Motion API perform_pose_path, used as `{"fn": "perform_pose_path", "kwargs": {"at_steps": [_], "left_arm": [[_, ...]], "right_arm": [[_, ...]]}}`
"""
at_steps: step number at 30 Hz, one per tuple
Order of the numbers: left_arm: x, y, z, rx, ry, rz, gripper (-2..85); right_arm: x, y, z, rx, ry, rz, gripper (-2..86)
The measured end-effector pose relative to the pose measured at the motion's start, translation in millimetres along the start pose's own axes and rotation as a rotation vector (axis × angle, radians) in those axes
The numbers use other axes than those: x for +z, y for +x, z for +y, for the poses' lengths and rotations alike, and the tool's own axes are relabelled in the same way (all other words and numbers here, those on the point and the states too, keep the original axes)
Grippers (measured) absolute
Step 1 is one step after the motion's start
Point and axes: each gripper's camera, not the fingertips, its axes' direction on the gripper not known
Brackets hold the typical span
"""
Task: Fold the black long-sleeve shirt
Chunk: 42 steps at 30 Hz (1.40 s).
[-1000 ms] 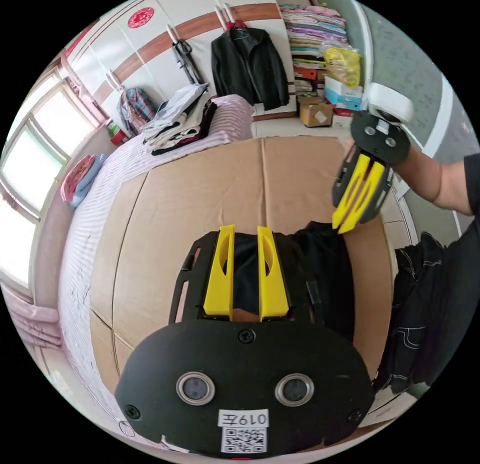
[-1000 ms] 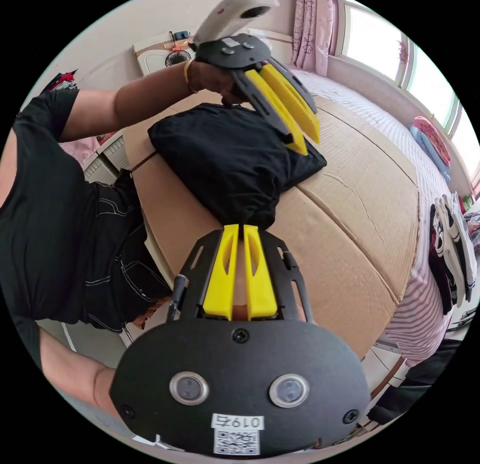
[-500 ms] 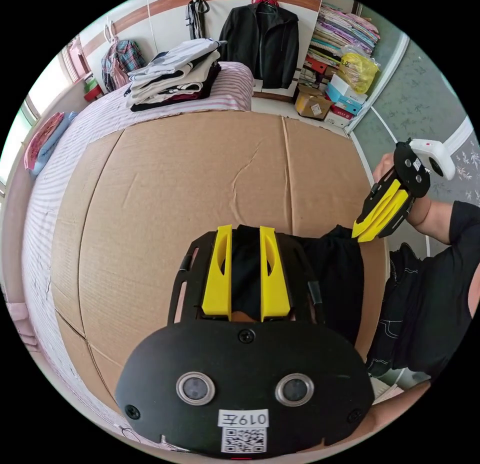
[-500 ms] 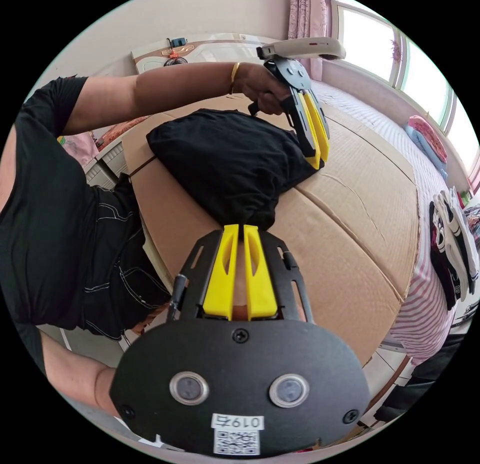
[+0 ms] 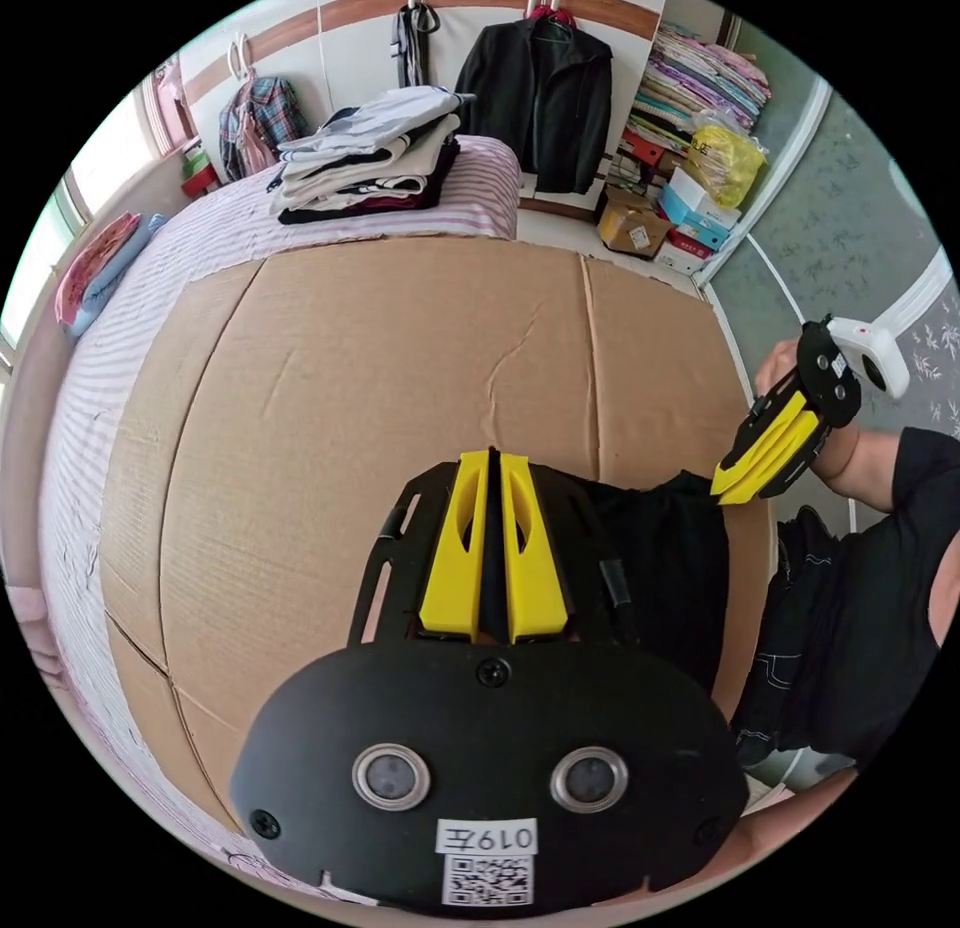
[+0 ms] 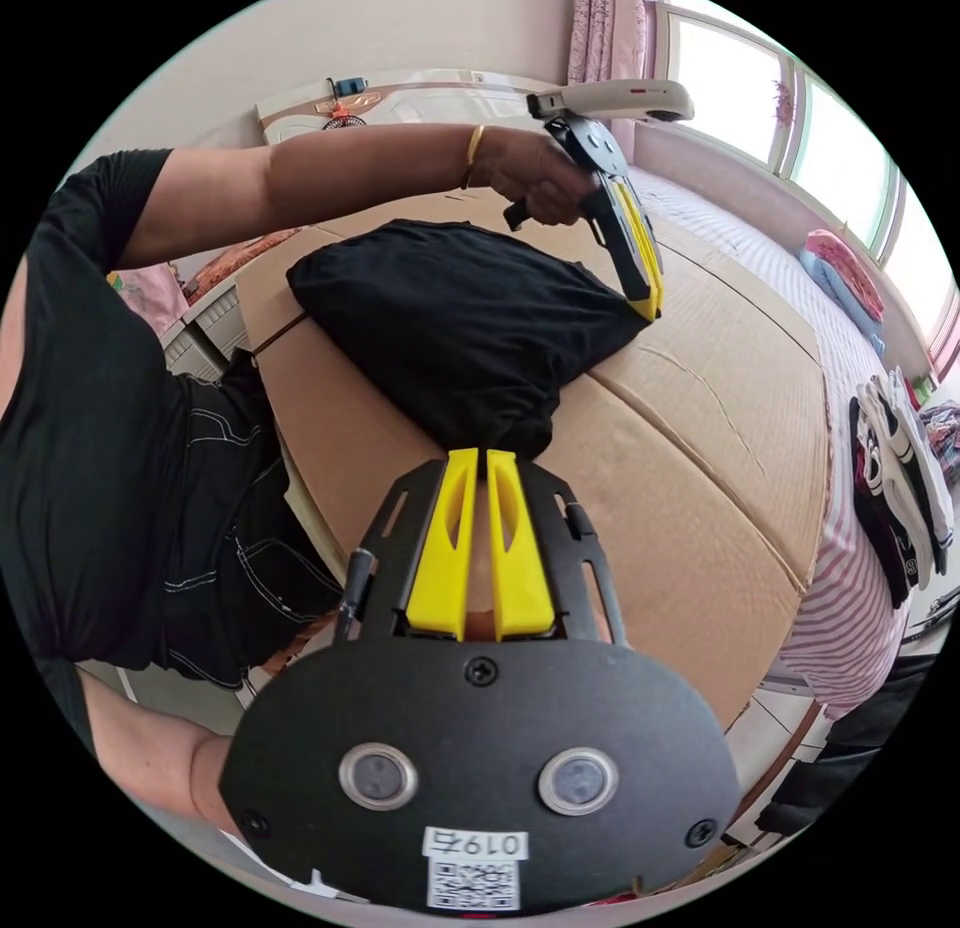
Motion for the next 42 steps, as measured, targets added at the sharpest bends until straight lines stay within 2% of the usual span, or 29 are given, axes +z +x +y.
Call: {"fn": "perform_pose_path", "kwargs": {"at_steps": [5, 13, 18, 21, 24, 28, 30, 32, 34, 38, 42], "left_arm": [[12, 7, 15, 0.003, -0.067, -0.065, 1.5], [-5, 17, 54, 0.016, -0.057, -0.116, 4.1], [-37, 17, 88, 0.001, 0.020, -0.116, 6.9], [-66, 15, 115, -0.036, 0.134, -0.153, 6.9], [-106, 13, 156, -0.106, 0.328, -0.193, 4.9], [-177, 17, 235, -0.157, 0.708, -0.033, 2.3], [-210, 32, 278, -0.173, 0.886, -0.020, 1.8], [-253, 60, 338, -0.138, 1.101, 0.035, 1.4], [-285, 87, 384, -0.080, 1.214, 0.034, 1.2], [-337, 145, 474, -0.044, 1.331, -0.133, 0.7], [-359, 170, 535, -0.106, 1.294, -0.242, 0.5]], "right_arm": [[0, -2, -1, 0.007, -0.008, -0.002, -0.5], [-6, -9, -3, 0.025, -0.005, 0.008, -0.5], [-13, -10, -6, 0.039, 0.004, -0.004, -0.5], [-18, -13, -11, 0.041, 0.001, 0.000, -0.5], [-23, -15, -18, 0.045, 0.000, 0.003, -0.5], [-31, -19, -28, 0.054, 0.005, 0.004, -0.5], [-35, -21, -32, 0.058, 0.009, 0.004, -0.5], [-40, -24, -40, 0.065, 0.015, 0.004, -0.5], [-44, -27, -46, 0.071, 0.021, 0.003, -0.5], [-55, -30, -63, 0.089, 0.033, -0.014, -0.5], [-65, -32, -76, 0.109, 0.049, -0.031, -0.5]]}}
